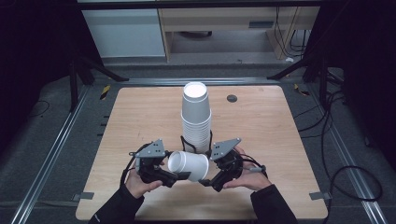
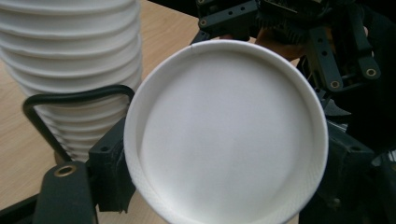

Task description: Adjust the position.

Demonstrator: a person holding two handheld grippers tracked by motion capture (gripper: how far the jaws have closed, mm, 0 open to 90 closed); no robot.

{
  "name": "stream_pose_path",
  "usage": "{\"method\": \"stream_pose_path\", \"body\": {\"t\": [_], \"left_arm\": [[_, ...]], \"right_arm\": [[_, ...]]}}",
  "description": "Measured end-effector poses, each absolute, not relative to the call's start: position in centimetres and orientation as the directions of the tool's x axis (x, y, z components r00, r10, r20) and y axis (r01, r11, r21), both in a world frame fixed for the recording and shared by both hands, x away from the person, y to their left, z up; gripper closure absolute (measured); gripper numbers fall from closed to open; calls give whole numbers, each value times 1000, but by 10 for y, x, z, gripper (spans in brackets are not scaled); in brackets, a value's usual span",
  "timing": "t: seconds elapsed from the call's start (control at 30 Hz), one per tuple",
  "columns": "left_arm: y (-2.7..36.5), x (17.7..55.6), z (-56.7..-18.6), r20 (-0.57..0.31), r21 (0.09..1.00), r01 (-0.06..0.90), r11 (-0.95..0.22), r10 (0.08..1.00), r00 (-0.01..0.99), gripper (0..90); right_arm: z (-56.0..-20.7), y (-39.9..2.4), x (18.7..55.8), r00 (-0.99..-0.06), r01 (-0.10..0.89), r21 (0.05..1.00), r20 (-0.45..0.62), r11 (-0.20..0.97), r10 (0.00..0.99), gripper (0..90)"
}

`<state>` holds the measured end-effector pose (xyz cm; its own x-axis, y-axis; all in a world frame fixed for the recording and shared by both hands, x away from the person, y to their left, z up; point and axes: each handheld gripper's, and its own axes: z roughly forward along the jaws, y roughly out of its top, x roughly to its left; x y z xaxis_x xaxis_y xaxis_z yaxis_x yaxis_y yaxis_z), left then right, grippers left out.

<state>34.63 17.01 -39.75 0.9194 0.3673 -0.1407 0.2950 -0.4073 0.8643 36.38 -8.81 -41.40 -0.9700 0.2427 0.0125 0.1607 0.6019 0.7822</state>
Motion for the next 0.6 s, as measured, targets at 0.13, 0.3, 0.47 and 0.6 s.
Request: {"method": "stream_pose_path", "body": {"t": [0.13, 0.3, 0.47, 0.6], "left_arm": [[168, 345, -398, -142, 871, 289, -398, 358, 923, 207], [166, 343, -396, -144, 874, 284, -395, 348, 926, 207], [164, 342, -396, -145, 878, 279, -388, 339, 929, 207], [163, 341, -395, -146, 878, 276, -391, 331, 932, 206]], "right_arm": [[-415, -87, 363, -972, 158, 785, 17, 599, 234, 27], [-418, -81, 363, -976, 154, 781, 25, 605, 217, 27], [-421, -76, 363, -978, 153, 775, 29, 614, 207, 28], [-422, -73, 363, -980, 149, 777, 35, 612, 195, 40]]}}
